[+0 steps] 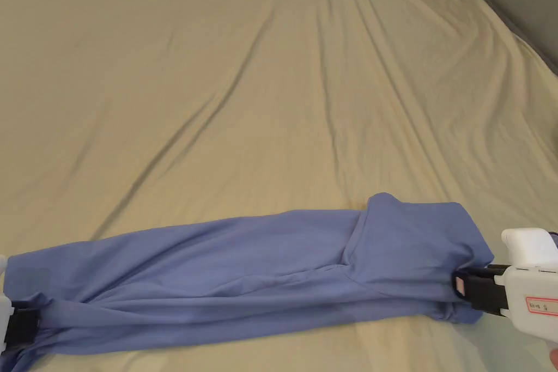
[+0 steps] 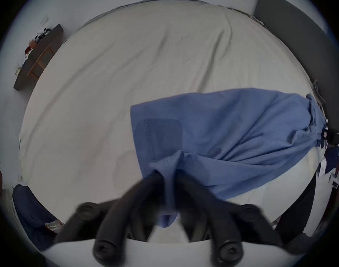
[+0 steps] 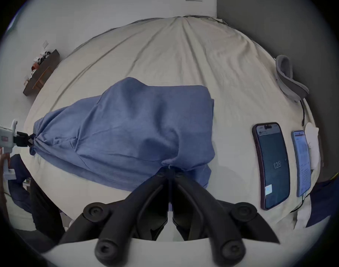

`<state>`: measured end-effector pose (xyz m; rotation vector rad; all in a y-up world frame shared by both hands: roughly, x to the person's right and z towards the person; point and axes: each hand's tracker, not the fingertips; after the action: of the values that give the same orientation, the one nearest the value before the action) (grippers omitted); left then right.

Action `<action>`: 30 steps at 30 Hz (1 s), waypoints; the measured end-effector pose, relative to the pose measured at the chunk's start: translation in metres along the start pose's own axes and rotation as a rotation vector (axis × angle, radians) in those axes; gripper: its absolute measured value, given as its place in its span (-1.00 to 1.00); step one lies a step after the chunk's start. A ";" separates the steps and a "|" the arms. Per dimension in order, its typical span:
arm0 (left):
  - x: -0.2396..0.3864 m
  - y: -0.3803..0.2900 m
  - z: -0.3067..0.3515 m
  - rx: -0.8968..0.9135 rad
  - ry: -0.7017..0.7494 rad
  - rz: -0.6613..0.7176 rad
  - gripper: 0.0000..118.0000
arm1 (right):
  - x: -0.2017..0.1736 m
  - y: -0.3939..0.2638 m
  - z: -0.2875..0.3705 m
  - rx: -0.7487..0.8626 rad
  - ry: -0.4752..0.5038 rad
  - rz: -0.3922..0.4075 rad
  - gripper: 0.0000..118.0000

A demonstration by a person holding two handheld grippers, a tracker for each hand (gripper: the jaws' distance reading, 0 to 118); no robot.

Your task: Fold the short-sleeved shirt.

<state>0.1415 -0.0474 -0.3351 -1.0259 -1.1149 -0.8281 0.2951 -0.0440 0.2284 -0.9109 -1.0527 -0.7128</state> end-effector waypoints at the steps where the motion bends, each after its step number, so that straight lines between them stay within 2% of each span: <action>1: -0.001 -0.002 0.009 0.030 0.014 0.006 -0.07 | -0.002 0.002 0.005 -0.001 -0.010 0.008 0.33; 2: -0.002 -0.003 0.019 0.087 0.042 0.010 0.25 | -0.006 0.003 0.014 0.019 -0.024 0.020 0.75; 3: -0.002 -0.002 0.030 0.119 0.058 0.011 0.36 | -0.012 0.003 0.027 0.082 -0.040 0.031 0.87; 6: 0.001 0.003 0.085 0.357 0.122 0.113 0.36 | -0.024 0.012 0.065 0.249 -0.058 -0.040 0.87; 8: 0.005 0.007 0.123 0.567 0.093 0.156 0.54 | -0.031 0.021 0.085 0.367 -0.045 -0.072 0.87; 9: 0.008 0.009 0.139 0.651 0.103 0.161 0.57 | -0.035 0.027 0.092 0.412 -0.050 -0.072 0.87; 10: 0.011 0.011 0.150 0.714 0.128 0.144 0.55 | -0.039 0.032 0.097 0.459 -0.064 -0.057 0.87; 11: 0.012 0.010 0.160 0.765 0.117 0.128 0.24 | -0.046 0.038 0.101 0.500 -0.089 -0.045 0.85; 12: 0.012 0.010 0.166 0.798 0.078 0.076 -0.99 | -0.049 0.043 0.103 0.504 -0.101 -0.050 0.54; 13: 0.011 0.020 0.168 0.766 0.055 0.076 -1.00 | -0.052 0.046 0.108 0.526 -0.049 -0.019 -0.23; 14: 0.014 0.023 0.166 0.708 0.096 0.063 -1.00 | -0.054 0.048 0.110 0.551 -0.017 0.016 -0.96; 15: 0.012 0.026 0.170 0.757 0.103 0.093 -1.00 | -0.057 0.051 0.109 0.566 -0.021 0.008 -0.97; 16: 0.011 0.031 0.168 0.691 0.064 0.038 -1.00 | -0.064 0.050 0.109 0.601 -0.091 -0.026 -0.97; 18: 0.016 0.030 0.165 0.701 0.095 0.027 -1.00 | -0.067 0.053 0.111 0.560 -0.064 0.007 -0.97; 20: 0.018 0.028 0.163 0.685 0.107 0.013 -1.00 | -0.068 0.053 0.110 0.572 -0.041 -0.012 -0.97; 24: 0.005 0.025 0.161 0.649 0.072 0.046 -1.00 | -0.070 0.052 0.108 0.551 -0.046 0.000 -0.97; 28: -0.046 0.008 0.146 0.540 -0.366 0.190 -1.00 | -0.071 0.046 0.105 0.514 0.004 -0.011 -0.97; 30: -0.072 -0.008 0.126 0.502 -0.510 0.212 -1.00 | -0.074 0.042 0.102 0.490 0.028 -0.019 -0.97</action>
<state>0.0769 0.0708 -0.3887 -0.9211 -1.5144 -0.0899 0.2633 0.0705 0.1694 -0.4671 -1.1447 -0.4498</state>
